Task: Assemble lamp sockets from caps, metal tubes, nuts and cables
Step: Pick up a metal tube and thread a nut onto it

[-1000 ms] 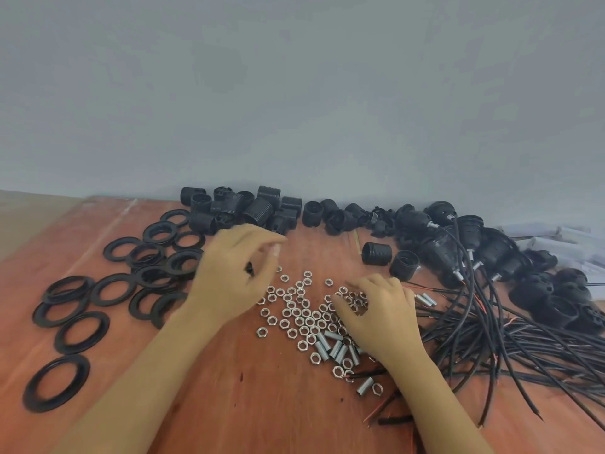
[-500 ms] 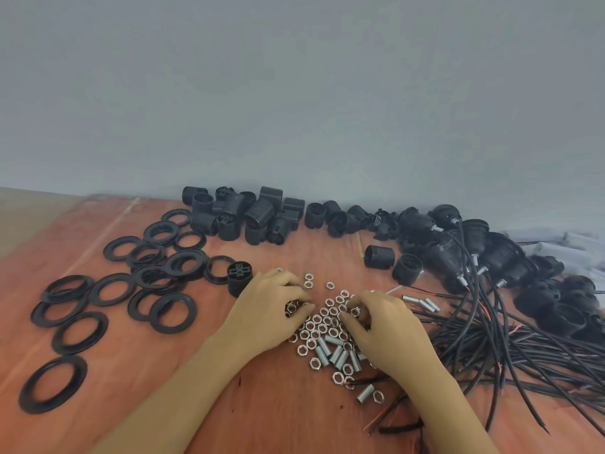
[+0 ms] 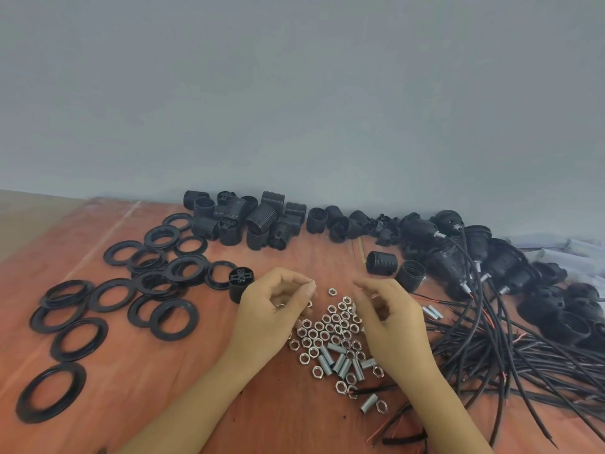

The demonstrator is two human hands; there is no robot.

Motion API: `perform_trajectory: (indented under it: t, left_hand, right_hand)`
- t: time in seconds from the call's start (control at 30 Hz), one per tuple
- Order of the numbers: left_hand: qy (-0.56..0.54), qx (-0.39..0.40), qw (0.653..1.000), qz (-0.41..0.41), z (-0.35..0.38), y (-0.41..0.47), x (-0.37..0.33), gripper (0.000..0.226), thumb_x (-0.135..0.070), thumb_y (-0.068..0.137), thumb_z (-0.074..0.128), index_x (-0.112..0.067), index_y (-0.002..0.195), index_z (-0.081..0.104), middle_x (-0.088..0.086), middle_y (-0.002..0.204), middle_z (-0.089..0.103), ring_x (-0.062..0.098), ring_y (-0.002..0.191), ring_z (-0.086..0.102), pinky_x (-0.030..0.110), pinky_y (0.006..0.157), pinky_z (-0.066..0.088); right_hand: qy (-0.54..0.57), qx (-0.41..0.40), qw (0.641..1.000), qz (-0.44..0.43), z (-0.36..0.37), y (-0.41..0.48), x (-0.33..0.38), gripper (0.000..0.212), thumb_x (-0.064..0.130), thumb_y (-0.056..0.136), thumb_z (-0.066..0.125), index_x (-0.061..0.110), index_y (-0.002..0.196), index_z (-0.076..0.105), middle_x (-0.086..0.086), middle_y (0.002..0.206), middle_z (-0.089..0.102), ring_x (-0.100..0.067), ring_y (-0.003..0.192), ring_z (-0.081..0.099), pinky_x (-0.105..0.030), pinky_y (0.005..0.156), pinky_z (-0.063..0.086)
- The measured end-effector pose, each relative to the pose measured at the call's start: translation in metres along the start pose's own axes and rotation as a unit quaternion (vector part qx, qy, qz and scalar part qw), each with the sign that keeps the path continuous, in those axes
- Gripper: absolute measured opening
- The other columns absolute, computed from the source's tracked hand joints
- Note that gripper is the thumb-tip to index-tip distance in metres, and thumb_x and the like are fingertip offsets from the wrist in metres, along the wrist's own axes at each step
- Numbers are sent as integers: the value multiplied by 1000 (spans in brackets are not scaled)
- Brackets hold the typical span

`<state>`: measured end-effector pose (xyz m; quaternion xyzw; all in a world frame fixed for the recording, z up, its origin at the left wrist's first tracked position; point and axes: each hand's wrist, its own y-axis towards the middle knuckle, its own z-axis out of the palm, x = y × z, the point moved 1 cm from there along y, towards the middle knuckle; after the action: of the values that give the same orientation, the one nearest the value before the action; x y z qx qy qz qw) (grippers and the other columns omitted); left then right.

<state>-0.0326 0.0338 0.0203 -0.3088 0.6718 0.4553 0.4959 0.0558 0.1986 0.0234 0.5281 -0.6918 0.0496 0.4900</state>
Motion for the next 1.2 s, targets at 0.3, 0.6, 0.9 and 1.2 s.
perform_trajectory:
  t: [0.3,0.6,0.9,1.2]
  left_hand:
    - [-196,22,972,-131,-5,-6,1,22,-27,65,80,-20,86,78,9,94,76,17,82,71,19,65,53]
    - [-162,33,981,-101,-6,-7,2,24,-32,66,78,-18,86,80,6,85,76,9,74,68,19,64,53]
    - [-180,18,981,-74,-5,-6,-1,9,-18,64,79,-11,71,77,10,85,75,14,76,70,19,68,55]
    - [-156,38,986,-40,-5,-8,-2,19,-23,65,81,-24,83,78,5,81,75,13,75,71,19,68,54]
  right_hand:
    - [375,14,918,125,11,-7,14,24,-5,81,71,14,96,72,-2,87,76,-12,77,72,-18,68,55]
    - [389,30,916,96,17,-10,15,21,5,74,76,7,95,71,-11,91,77,-25,86,75,-21,71,57]
    - [375,58,923,57,19,-12,18,19,6,77,77,17,92,75,-11,93,76,-27,91,73,-26,78,58]
    - [349,40,936,30,18,-14,21,18,9,79,75,20,93,76,-5,91,77,-23,89,74,-24,78,57]
